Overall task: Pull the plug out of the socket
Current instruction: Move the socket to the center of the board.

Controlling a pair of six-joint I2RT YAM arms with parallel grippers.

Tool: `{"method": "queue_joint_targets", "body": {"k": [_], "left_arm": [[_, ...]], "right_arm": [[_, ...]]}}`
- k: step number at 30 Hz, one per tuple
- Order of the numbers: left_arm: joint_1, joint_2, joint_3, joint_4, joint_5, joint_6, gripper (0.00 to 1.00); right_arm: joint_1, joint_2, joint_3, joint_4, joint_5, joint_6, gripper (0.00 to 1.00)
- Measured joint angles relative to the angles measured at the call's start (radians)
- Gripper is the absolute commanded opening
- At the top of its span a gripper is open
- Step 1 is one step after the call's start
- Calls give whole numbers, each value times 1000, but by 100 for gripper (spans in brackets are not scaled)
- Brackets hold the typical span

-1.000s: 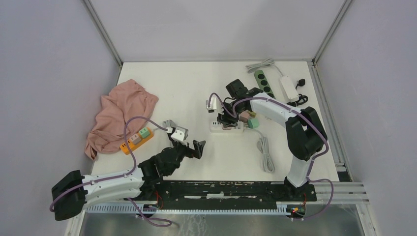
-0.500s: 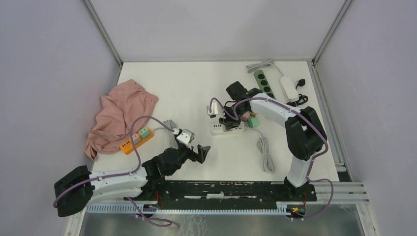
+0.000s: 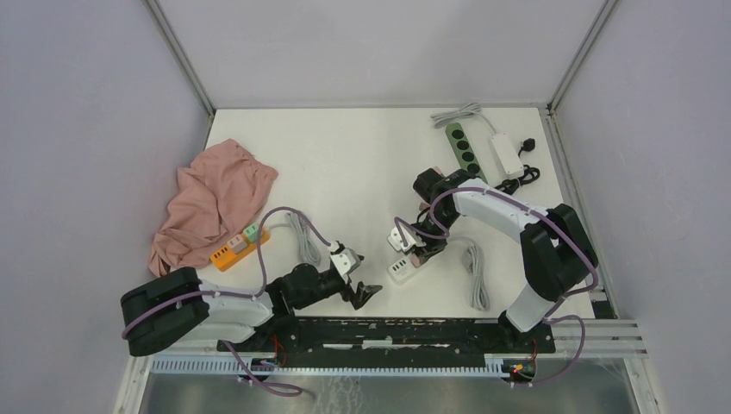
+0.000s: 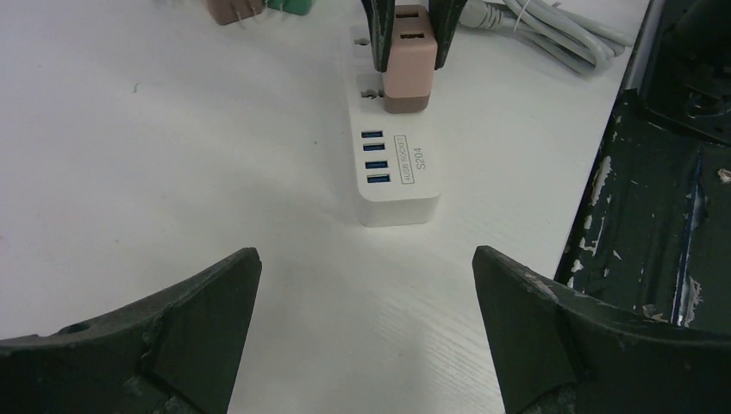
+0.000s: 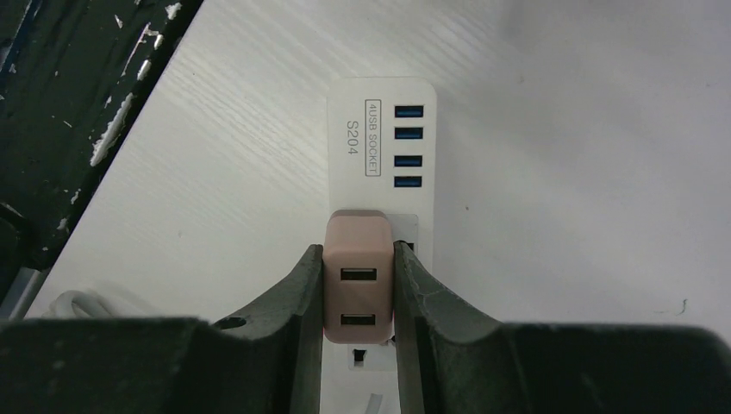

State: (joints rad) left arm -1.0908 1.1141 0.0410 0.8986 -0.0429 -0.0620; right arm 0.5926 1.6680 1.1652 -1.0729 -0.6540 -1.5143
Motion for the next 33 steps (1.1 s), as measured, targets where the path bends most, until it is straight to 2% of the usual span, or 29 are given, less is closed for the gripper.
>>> {"method": "queue_joint_targets", "body": {"k": [9, 17, 25, 33], "left_arm": [[-32, 256, 91, 164, 43, 1, 99], [-123, 462, 172, 276, -68, 19, 99], [-146, 565, 225, 297, -186, 39, 87], [-147, 649, 260, 303, -214, 40, 77]], "right_arm": [[-2, -76, -91, 24, -27, -26, 0], [-2, -83, -99, 47, -32, 3, 0], [-2, -83, -100, 48, -45, 10, 0], [-2, -82, -100, 49, -46, 10, 0]]}}
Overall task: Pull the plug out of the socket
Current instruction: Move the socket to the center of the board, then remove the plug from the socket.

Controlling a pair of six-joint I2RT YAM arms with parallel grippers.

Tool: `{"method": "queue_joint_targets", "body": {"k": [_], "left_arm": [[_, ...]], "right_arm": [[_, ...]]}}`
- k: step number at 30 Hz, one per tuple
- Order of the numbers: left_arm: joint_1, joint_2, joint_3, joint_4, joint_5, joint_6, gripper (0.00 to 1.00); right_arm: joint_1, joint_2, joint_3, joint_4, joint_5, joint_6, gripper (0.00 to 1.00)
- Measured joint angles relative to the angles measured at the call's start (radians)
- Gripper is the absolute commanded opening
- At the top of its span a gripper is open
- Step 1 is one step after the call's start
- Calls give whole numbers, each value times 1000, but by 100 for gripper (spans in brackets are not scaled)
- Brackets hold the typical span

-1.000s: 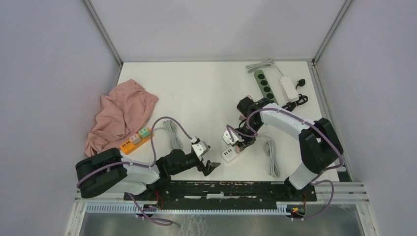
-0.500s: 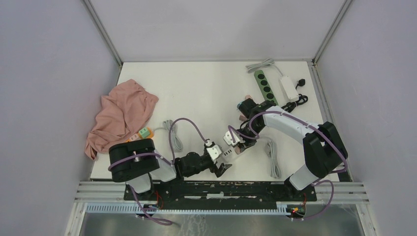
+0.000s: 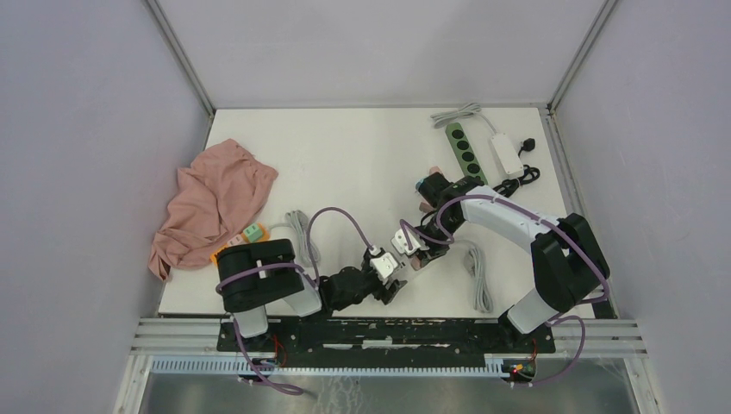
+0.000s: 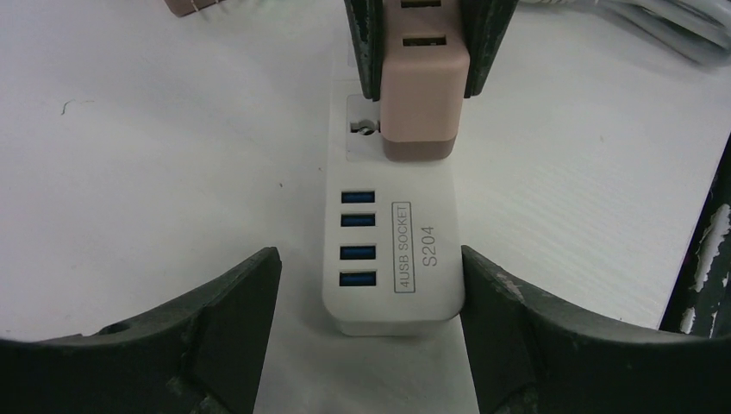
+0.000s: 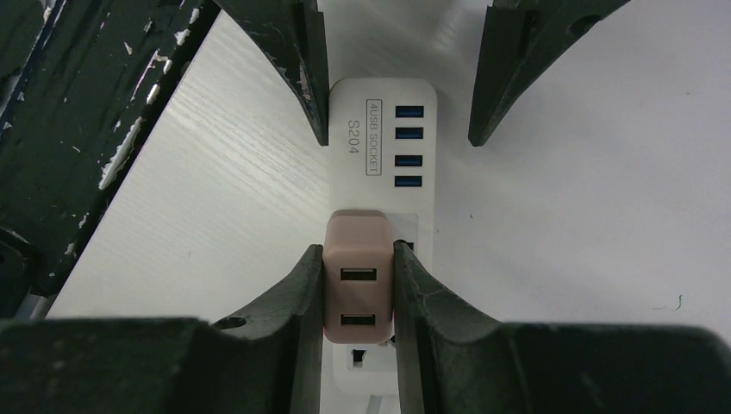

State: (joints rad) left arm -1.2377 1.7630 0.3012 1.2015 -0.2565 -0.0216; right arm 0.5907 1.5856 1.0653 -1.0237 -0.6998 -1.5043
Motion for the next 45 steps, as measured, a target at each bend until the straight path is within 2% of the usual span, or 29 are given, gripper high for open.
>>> {"method": "queue_joint_targets", "body": {"k": [2, 6, 9, 10, 18, 27, 38, 45], "left_arm": [[0, 12, 0, 6, 2, 0, 72], [0, 27, 2, 11, 13, 1, 33], [-2, 37, 8, 18, 21, 7, 9], [-2, 39, 8, 20, 23, 8, 4], [-2, 40, 6, 28, 40, 8, 3], [-2, 41, 3, 34, 68, 8, 3], [1, 41, -2, 22, 84, 8, 3], [5, 41, -1, 29, 84, 8, 3]], "right_arm": [[0, 0, 0, 5, 0, 0, 0], [0, 2, 0, 18, -3, 0, 0], [-4, 2, -1, 16, -4, 2, 0], [-5, 3, -1, 16, -4, 5, 0], [-23, 3, -1, 20, -11, 50, 0], [-51, -16, -51, 10, -80, -32, 0], [3, -29, -60, 126, -24, 256, 0], [-35, -38, -65, 100, -38, 177, 0]]}}
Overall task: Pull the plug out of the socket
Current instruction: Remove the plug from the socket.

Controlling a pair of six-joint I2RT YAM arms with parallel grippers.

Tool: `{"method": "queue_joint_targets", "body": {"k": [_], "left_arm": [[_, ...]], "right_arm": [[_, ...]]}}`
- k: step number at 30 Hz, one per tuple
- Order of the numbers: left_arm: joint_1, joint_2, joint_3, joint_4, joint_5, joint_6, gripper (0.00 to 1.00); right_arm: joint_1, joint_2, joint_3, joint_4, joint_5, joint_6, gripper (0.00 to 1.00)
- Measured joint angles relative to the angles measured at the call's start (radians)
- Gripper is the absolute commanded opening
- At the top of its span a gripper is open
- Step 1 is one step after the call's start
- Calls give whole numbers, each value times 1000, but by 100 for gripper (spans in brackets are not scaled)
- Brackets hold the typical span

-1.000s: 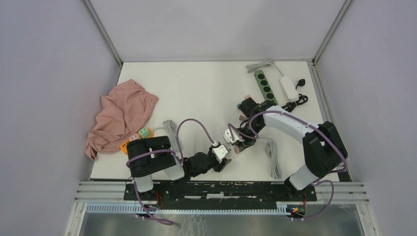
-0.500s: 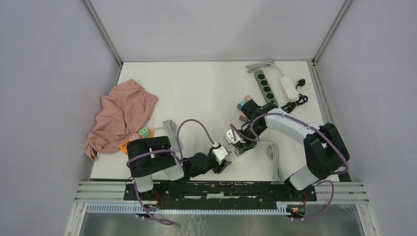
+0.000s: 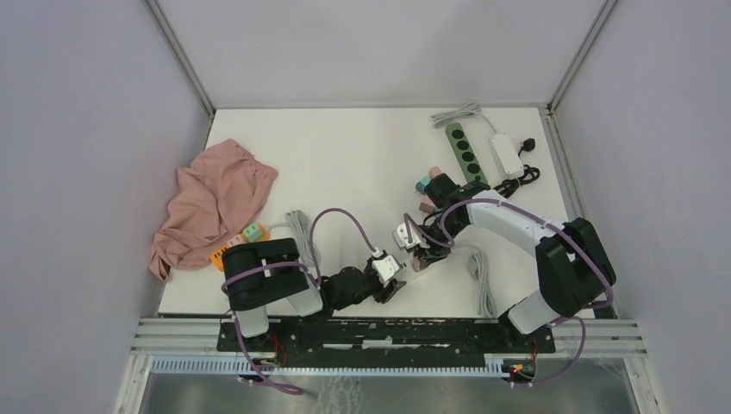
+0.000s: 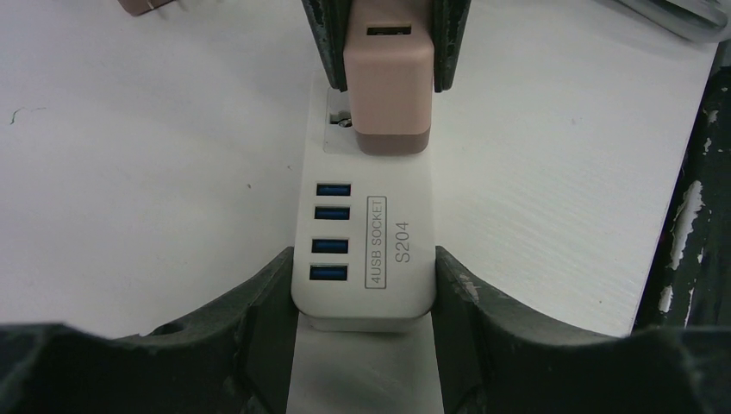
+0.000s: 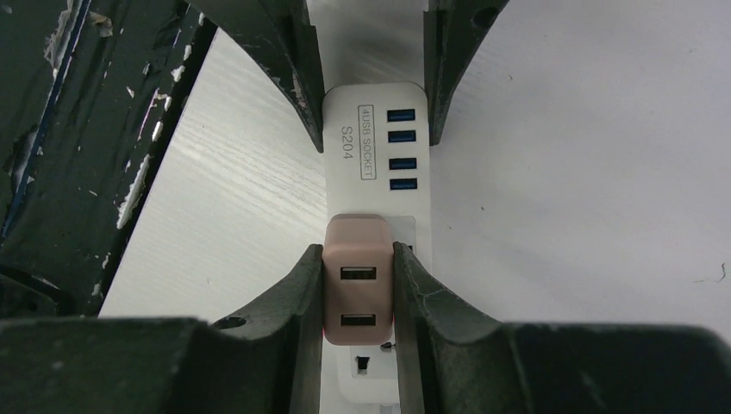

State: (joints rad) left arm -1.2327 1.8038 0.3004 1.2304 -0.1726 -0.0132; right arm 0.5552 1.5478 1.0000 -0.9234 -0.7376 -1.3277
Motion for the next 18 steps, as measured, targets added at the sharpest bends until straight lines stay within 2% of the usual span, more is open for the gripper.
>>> {"method": "queue_joint_targets", "body": {"k": [8, 18], "left_arm": [[-4, 0, 0, 3, 3, 0, 3], [-5, 5, 0, -1, 18, -1, 3]], "right_arm": [[0, 0, 0, -64, -30, -141, 0], [40, 0, 0, 0, 2, 35, 0]]}}
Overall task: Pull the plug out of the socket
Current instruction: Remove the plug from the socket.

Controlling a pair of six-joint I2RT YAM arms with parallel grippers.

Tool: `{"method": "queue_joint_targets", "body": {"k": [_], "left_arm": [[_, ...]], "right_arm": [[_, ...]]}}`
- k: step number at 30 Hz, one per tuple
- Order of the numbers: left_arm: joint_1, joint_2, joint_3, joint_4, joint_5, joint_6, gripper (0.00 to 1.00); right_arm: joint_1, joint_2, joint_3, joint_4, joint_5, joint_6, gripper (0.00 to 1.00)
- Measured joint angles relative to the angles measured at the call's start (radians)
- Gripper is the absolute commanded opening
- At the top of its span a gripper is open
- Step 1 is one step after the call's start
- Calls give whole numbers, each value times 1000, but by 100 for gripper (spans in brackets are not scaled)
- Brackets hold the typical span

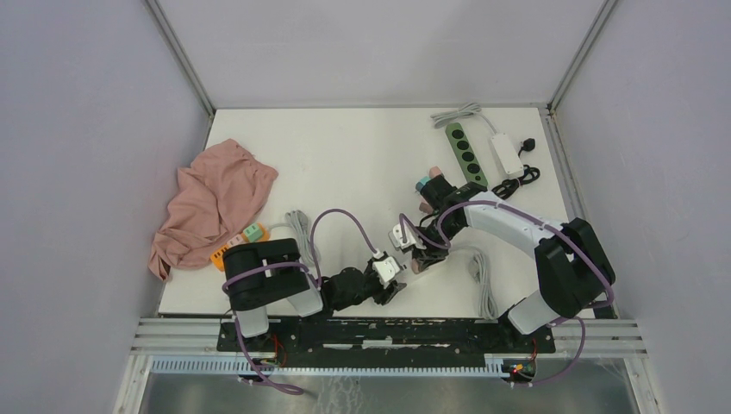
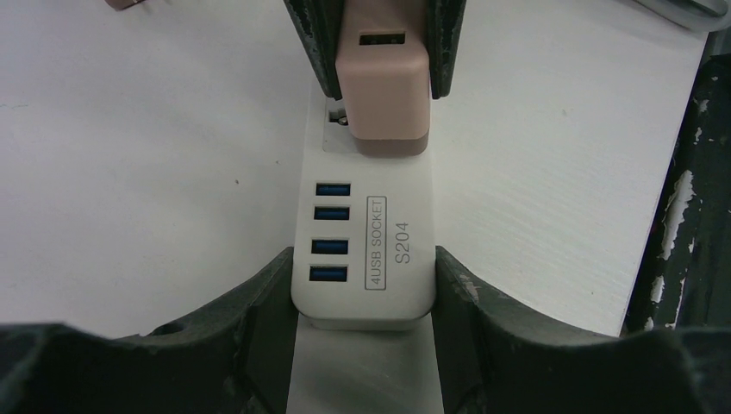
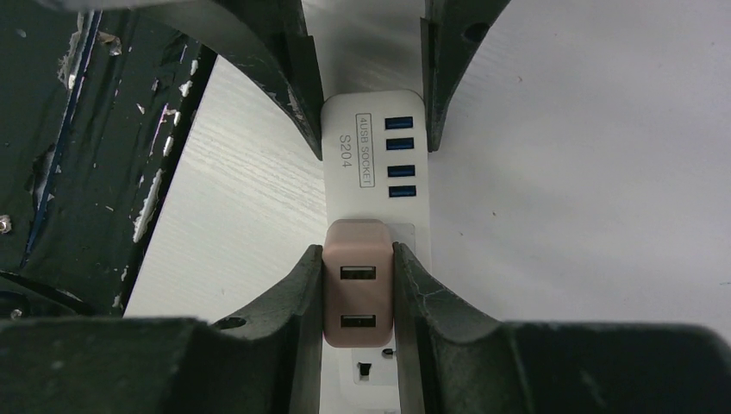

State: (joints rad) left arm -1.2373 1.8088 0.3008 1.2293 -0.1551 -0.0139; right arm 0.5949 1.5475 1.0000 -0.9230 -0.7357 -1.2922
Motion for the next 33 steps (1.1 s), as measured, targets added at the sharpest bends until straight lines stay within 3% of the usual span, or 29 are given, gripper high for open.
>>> {"method": "queue_joint_targets", "body": {"k": [7, 18, 27, 33], "left_arm": [[4, 1, 2, 2, -2, 0, 3], [-2, 5, 15, 9, 6, 0, 3], [-2, 6, 9, -1, 0, -1, 3], [3, 6, 10, 1, -1, -1, 3]], "right_arm": [[-38, 0, 0, 5, -2, 29, 0], [-75, 6, 5, -124, -69, -210, 0], [-47, 5, 6, -22, -42, 12, 0], [-77, 5, 6, -21, -46, 27, 0]]}}
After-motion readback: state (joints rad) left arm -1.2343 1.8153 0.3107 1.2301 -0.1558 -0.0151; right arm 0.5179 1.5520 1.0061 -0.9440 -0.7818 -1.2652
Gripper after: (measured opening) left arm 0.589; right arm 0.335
